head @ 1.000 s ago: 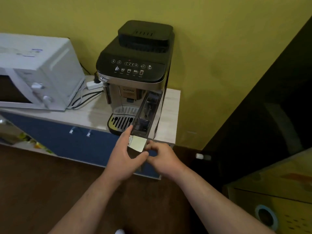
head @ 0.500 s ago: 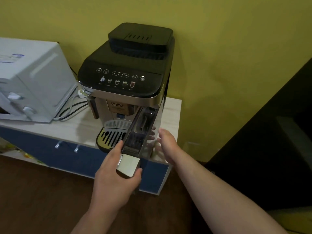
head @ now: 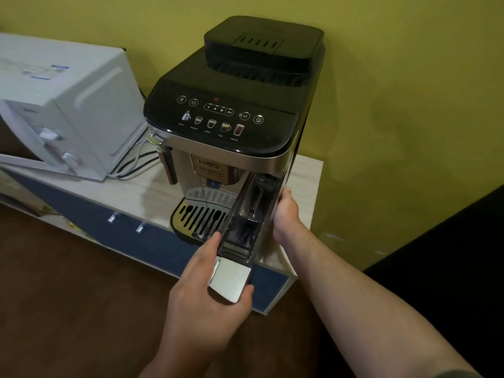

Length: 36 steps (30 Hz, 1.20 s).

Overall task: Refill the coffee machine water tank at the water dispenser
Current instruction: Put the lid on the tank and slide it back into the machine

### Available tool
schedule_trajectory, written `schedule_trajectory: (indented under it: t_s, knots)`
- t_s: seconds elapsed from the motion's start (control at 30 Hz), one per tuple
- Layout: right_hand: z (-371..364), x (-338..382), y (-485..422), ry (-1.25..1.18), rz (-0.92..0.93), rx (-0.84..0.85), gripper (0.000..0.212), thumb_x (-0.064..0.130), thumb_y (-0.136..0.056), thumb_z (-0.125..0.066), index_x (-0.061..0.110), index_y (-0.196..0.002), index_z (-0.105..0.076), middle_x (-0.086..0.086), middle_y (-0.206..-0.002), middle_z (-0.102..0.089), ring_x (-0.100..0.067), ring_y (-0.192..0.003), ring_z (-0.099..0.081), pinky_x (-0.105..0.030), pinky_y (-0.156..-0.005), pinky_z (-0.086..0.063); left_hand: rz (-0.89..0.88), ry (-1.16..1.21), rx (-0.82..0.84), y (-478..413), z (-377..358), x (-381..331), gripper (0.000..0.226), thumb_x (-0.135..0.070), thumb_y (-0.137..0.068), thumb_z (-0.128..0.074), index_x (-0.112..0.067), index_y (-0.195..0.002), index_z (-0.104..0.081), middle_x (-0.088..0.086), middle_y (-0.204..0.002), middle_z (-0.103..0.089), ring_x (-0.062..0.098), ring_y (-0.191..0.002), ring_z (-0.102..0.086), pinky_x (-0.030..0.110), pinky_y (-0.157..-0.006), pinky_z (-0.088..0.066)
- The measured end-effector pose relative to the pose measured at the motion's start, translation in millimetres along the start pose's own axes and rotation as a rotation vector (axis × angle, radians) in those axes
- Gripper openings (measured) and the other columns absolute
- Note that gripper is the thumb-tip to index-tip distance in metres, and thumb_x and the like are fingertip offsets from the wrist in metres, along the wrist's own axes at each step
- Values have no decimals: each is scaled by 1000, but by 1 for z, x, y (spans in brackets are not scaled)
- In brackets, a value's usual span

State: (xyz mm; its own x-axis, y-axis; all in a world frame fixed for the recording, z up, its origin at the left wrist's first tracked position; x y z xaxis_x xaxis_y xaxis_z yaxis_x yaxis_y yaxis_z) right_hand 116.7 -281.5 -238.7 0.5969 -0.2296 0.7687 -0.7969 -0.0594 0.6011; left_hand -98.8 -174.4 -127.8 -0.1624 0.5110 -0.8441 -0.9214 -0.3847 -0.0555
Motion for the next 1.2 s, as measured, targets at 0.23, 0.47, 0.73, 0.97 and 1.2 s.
schedule_trajectory:
  t_s: [0.23,0.47,0.73,0.97,1.2]
  knots:
    - [-2,10,-1,-11,15,15,54,49,-102,-24,22,-72,-60,-5,-85,-70,-27,-109,-61,-43,-105,-41,8,-22,-10,-8,-7,-2,98,-22,-69,-90,-55,-135,-25,-48,-115,-33,-39,-106,-33,-9,-76,-35]
    - [-1,23,-5,61,71,-17,51,44,-103,-23,22,-69,-56,-3,-80,-67,-20,-90,-58,-35,-89,-42,-2,-18,18,-18,-13,-2,97,-27,-73,-87,-51,-143,-25,-45,-115,-37,-35,-108,-34,-9,-78,-33]
    - [11,52,58,316,316,5,33,29,-104,-34,20,-131,-51,-5,-130,-55,-17,-114,-54,-40,-106,-40,14,-15,121,-22,-13,-2,107,-34,-70,-88,-53,-146,-15,-36,-134,-33,-13,-122,-34,10,-104,-30]
    - [27,-16,183,629,390,463,90,8,-81,-63,62,-136,-17,41,-135,-34,27,-115,-36,-5,-93,-39,-27,-6,486,-22,3,3,58,-58,-99,-34,-71,-134,9,-29,-163,1,-6,-150,0,35,-125,-13]
    - [-12,-33,199,724,489,156,115,31,-68,-87,53,-144,-3,35,-137,-31,14,-124,-31,-20,-106,-31,-68,58,630,-36,13,5,60,-56,-102,-30,-50,-156,-3,-20,-168,-6,0,-152,-7,35,-125,-12]
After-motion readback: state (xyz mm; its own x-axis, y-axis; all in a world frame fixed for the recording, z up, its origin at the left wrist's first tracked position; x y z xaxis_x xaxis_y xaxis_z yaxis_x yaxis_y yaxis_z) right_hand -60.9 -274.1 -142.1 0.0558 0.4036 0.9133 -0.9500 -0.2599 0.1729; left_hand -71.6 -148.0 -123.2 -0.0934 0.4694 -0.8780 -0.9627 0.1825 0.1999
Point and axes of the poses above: each hand's wrist, its own y-axis away from the middle knuckle, its own z-axis out of the back of the hand, x = y × z, the point moved 6 cm from there along -y, towards the middle knuckle
